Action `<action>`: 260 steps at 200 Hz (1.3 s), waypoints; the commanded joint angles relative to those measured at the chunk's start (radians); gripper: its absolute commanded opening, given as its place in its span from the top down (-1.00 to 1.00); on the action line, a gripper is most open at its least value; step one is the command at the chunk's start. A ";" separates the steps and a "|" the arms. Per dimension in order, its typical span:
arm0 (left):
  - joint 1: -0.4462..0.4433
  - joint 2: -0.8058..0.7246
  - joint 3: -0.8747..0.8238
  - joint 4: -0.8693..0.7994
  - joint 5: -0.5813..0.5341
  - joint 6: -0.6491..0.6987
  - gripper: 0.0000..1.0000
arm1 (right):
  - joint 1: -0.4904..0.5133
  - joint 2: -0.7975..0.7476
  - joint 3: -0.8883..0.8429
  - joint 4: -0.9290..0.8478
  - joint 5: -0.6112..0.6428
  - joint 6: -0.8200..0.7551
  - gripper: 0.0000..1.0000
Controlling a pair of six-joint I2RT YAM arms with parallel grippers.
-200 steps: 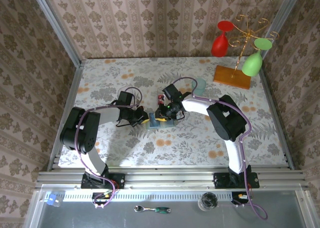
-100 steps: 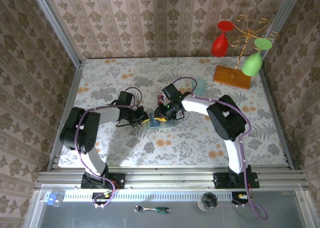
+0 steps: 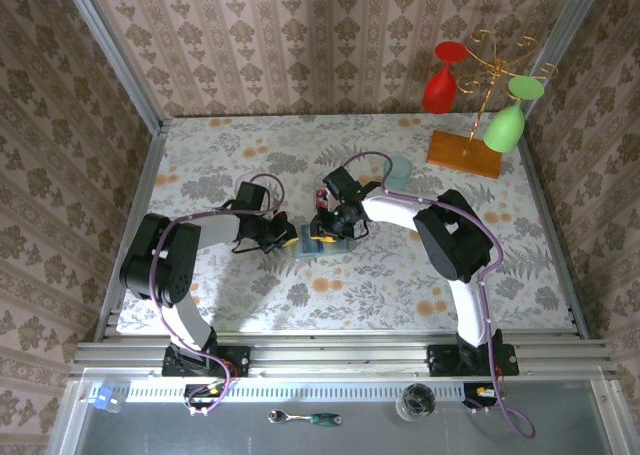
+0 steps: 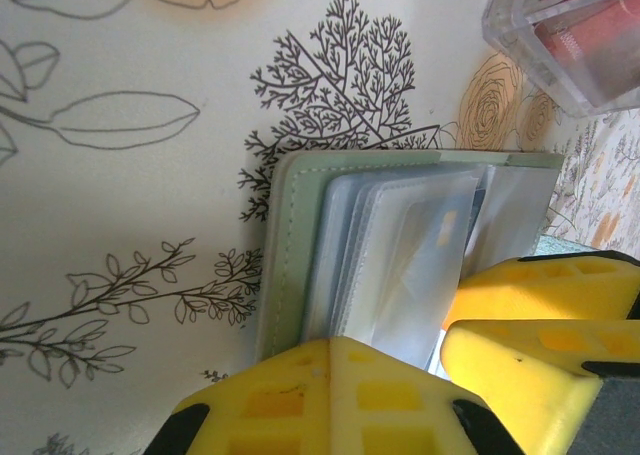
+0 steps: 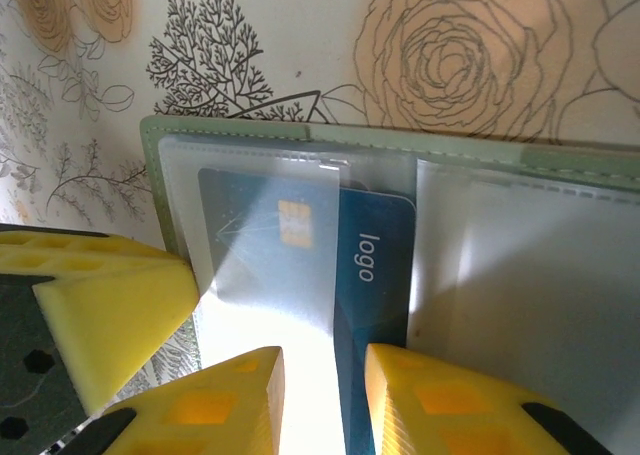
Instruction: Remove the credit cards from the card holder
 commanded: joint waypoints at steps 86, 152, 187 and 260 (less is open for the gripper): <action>0.007 -0.044 0.038 -0.085 0.000 0.036 1.00 | 0.005 -0.070 -0.002 -0.045 0.063 -0.041 0.42; -0.032 -0.081 0.054 -0.125 -0.017 0.026 1.00 | -0.003 -0.095 -0.036 -0.041 0.084 -0.029 0.38; -0.072 -0.034 0.056 -0.112 -0.022 0.015 1.00 | -0.011 -0.094 -0.055 -0.049 0.089 -0.027 0.32; -0.048 0.018 0.046 -0.120 -0.036 0.051 1.00 | -0.004 -0.094 -0.097 -0.021 0.050 0.009 0.30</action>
